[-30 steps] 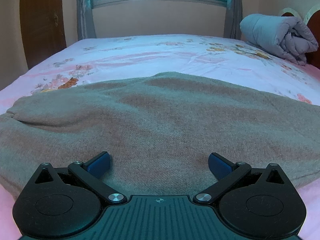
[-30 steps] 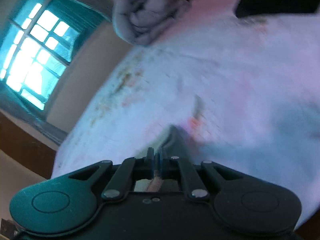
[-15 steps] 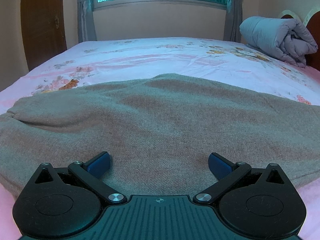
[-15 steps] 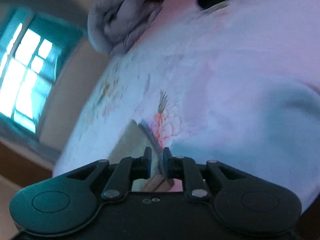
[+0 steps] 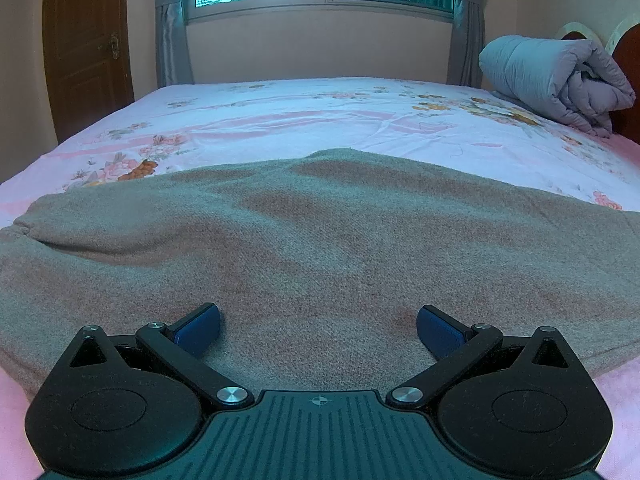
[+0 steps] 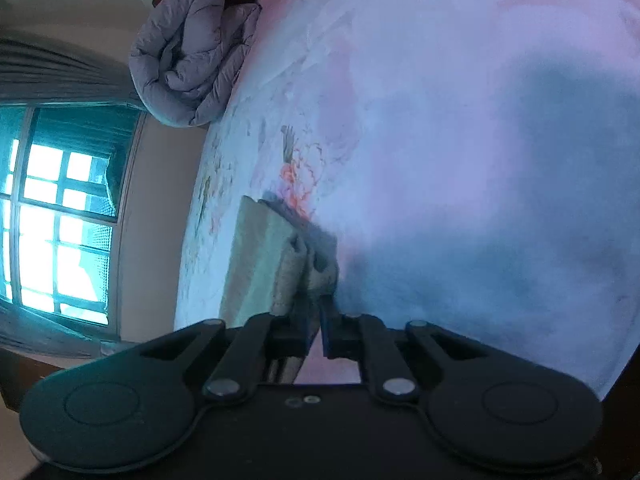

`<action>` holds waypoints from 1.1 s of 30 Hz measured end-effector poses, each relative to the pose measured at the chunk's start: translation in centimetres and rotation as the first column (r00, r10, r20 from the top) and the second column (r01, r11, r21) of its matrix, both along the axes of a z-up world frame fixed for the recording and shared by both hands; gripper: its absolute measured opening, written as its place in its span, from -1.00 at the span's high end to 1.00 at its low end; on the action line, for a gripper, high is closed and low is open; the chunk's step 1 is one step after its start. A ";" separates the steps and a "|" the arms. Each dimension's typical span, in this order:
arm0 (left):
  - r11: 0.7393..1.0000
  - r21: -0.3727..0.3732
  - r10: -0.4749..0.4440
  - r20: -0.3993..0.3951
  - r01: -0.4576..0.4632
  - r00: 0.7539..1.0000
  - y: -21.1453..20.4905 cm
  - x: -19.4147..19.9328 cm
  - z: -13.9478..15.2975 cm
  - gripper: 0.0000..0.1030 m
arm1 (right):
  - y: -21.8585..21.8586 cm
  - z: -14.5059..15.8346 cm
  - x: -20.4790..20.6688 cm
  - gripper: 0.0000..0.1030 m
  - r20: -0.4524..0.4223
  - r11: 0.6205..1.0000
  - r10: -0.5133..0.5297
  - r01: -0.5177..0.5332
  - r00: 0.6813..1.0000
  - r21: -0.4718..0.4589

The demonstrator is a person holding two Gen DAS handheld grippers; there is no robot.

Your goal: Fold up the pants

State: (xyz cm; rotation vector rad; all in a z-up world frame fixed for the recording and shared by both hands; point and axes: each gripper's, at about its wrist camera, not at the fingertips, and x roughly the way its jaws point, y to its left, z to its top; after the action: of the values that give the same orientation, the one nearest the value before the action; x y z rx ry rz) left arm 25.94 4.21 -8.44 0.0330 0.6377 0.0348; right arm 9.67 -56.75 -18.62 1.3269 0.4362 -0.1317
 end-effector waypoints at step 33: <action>1.000 -0.016 -0.013 -0.003 0.013 1.000 0.0 0.0 0.0 -1.00 | -0.6 -0.3 0.1 1.00 -0.023 0.988 0.005 -0.008 1.000 -0.154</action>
State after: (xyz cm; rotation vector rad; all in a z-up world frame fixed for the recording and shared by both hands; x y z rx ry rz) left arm 25.95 4.26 -8.41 0.0224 0.6409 0.0168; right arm 9.81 -57.34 -18.95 1.1725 0.4408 -0.1719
